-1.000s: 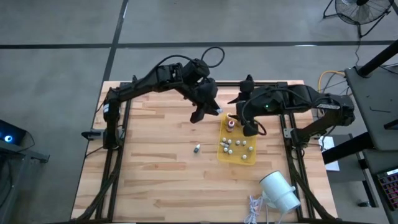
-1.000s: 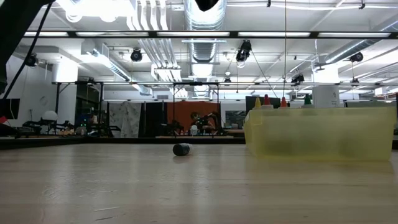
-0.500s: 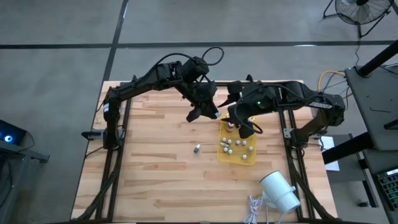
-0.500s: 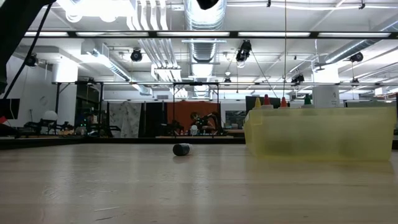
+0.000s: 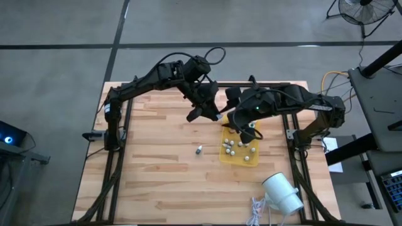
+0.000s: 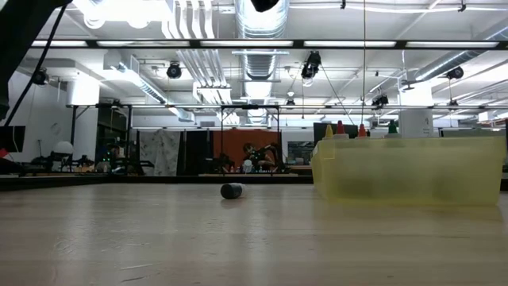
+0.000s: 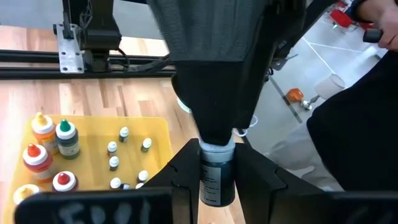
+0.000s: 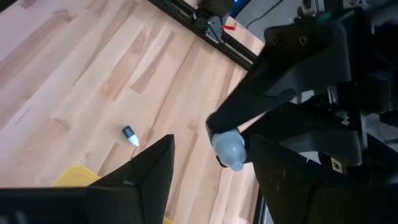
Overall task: Pick & Place food coloring
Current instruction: Put the top small dark blue food coloring bottle into the yellow bin, then put the small dark blue food coloring bottle into the yellow bin
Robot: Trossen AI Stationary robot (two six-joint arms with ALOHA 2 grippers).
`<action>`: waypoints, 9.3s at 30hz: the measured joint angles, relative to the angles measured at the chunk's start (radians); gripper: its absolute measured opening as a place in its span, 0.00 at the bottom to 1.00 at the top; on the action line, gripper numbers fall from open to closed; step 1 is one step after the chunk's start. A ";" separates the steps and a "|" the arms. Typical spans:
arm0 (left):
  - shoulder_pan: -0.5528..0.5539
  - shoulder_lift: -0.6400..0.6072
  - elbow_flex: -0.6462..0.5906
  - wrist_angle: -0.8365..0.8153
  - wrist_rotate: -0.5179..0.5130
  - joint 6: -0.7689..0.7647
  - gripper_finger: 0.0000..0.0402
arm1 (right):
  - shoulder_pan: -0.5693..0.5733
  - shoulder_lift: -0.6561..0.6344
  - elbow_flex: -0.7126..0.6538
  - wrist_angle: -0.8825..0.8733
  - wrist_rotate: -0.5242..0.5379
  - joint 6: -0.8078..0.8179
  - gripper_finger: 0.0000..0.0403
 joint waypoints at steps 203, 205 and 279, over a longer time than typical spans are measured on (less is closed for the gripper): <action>0.052 -0.002 -0.082 -0.261 -0.142 0.100 0.44 | -0.087 -0.039 -0.981 0.135 -0.313 1.378 0.13; 0.052 -0.002 -0.082 -0.261 -0.143 0.101 0.44 | -0.087 -0.024 -0.981 0.136 -0.311 1.378 0.13; 0.069 -0.002 -0.082 -0.268 -0.143 0.101 0.44 | -0.068 0.012 -0.874 0.068 -0.241 1.440 0.36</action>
